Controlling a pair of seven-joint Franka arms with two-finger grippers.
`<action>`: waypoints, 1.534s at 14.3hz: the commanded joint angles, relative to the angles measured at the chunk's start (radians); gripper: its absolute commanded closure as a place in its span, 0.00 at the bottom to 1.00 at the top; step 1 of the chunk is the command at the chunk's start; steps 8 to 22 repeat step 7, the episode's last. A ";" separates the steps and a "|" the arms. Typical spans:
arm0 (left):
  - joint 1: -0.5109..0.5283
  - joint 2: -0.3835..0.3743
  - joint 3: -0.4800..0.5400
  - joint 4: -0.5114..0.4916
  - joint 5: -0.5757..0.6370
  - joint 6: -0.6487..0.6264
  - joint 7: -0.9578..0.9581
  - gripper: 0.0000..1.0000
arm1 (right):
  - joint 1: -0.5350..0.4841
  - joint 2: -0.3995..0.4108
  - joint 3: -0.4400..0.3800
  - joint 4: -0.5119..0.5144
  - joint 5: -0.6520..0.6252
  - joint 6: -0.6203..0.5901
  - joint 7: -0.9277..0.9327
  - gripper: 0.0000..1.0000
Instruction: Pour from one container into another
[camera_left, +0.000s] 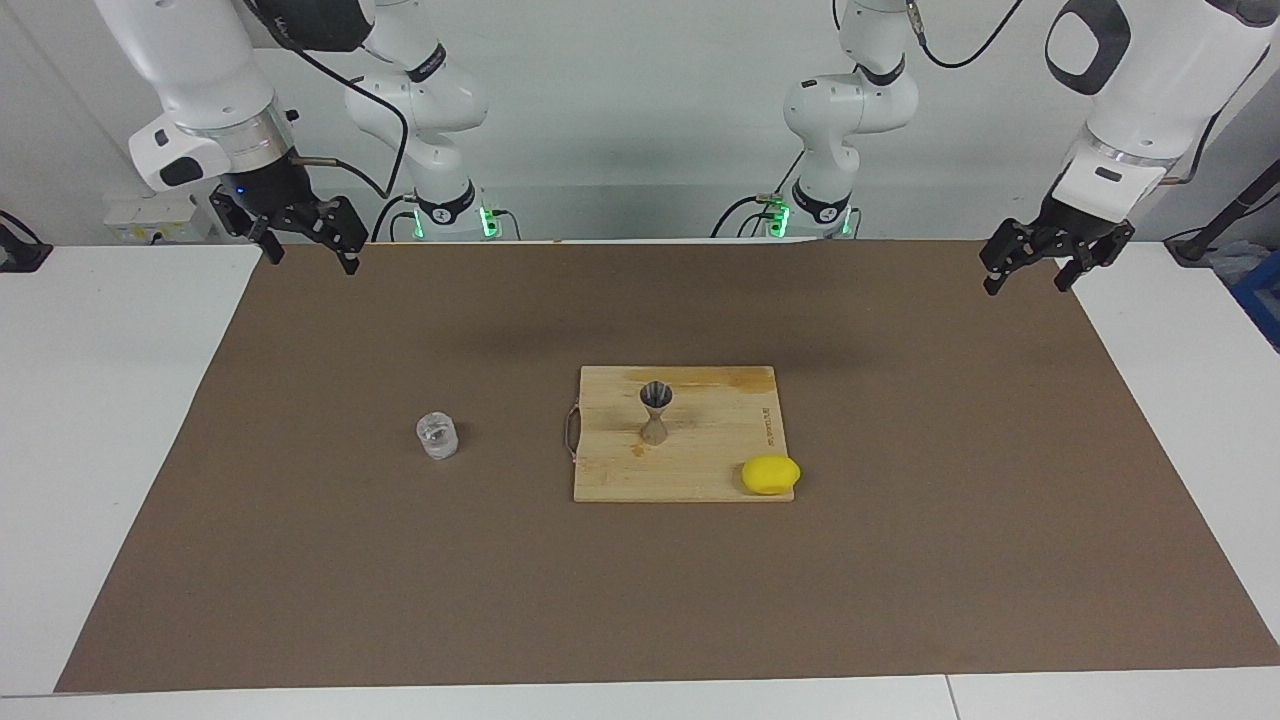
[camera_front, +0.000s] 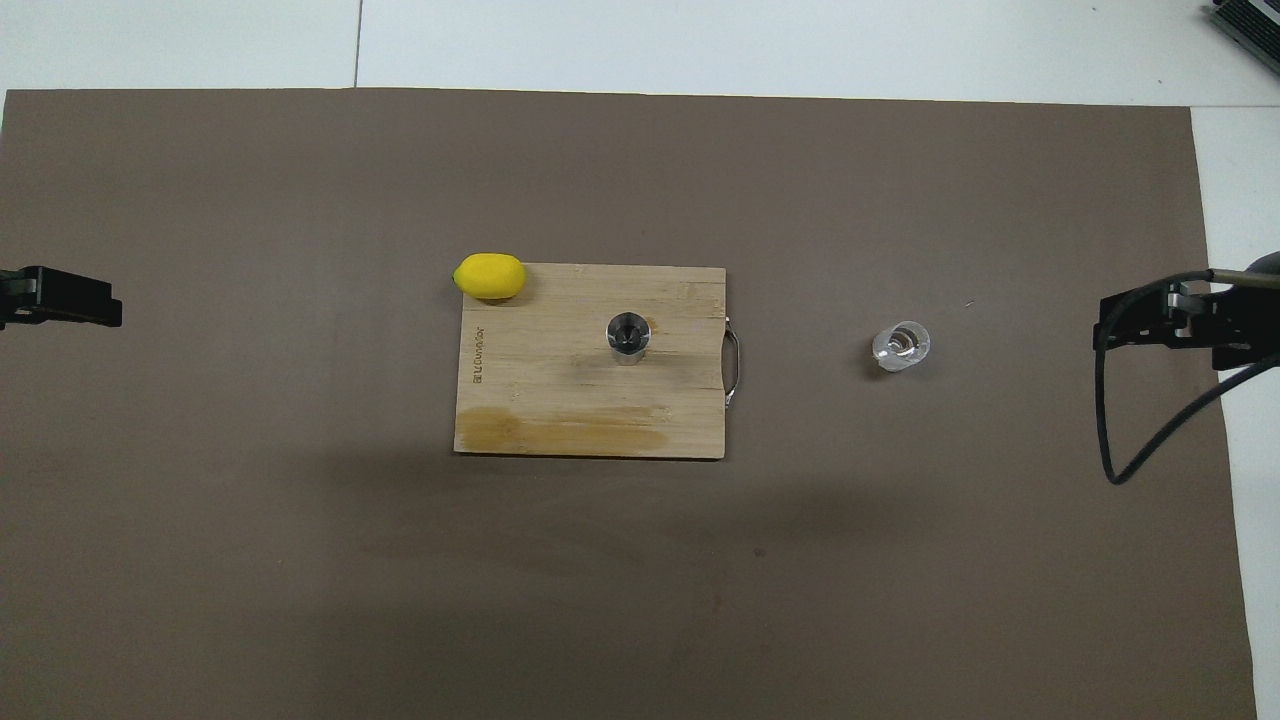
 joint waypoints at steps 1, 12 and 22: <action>-0.001 -0.006 0.000 0.010 0.016 -0.008 -0.013 0.00 | -0.001 -0.009 -0.008 -0.003 0.006 0.002 -0.056 0.00; -0.001 -0.006 0.000 0.009 0.016 -0.007 -0.013 0.00 | -0.015 -0.011 -0.010 -0.009 0.009 0.002 -0.080 0.00; -0.001 -0.006 0.000 0.009 0.016 -0.007 -0.013 0.00 | -0.015 -0.011 -0.010 -0.009 0.009 0.002 -0.080 0.00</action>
